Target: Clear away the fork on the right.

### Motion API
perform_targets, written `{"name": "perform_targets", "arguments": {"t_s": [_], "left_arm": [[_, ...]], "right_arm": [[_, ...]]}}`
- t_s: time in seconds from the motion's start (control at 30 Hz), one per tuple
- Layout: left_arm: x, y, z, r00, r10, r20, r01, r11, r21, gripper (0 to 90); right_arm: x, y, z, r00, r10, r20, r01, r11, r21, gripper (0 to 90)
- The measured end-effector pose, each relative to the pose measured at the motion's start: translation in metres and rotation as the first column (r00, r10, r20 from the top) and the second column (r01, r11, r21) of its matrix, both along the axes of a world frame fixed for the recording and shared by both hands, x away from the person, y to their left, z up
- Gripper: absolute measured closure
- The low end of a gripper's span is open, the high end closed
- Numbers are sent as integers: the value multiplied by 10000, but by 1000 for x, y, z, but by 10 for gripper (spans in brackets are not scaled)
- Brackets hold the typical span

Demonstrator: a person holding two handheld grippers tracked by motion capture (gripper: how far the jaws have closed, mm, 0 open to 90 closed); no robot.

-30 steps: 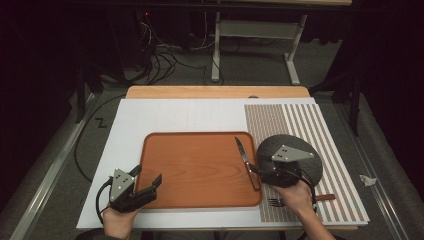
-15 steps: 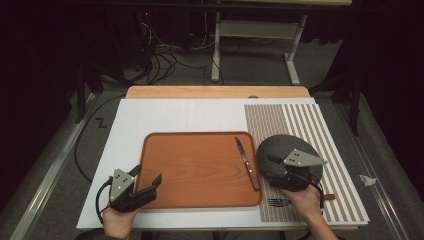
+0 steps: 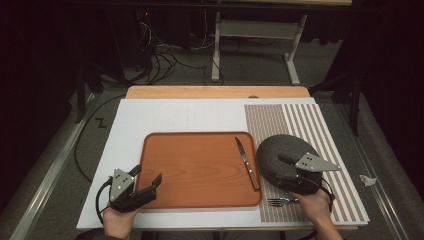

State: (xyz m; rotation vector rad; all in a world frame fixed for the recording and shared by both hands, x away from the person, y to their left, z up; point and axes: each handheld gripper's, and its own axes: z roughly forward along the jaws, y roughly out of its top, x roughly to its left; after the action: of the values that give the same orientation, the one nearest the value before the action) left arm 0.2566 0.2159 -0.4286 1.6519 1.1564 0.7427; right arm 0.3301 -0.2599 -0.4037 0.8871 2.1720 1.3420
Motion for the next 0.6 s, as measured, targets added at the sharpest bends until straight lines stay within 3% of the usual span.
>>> {"name": "perform_targets", "arguments": {"t_s": [0.6], "left_arm": [[1,0,0,10000,22,14,-22,10000,-17,259]], "right_arm": [[-6,-21,-1,9991,-391,145,390,9992,85,364]]}}
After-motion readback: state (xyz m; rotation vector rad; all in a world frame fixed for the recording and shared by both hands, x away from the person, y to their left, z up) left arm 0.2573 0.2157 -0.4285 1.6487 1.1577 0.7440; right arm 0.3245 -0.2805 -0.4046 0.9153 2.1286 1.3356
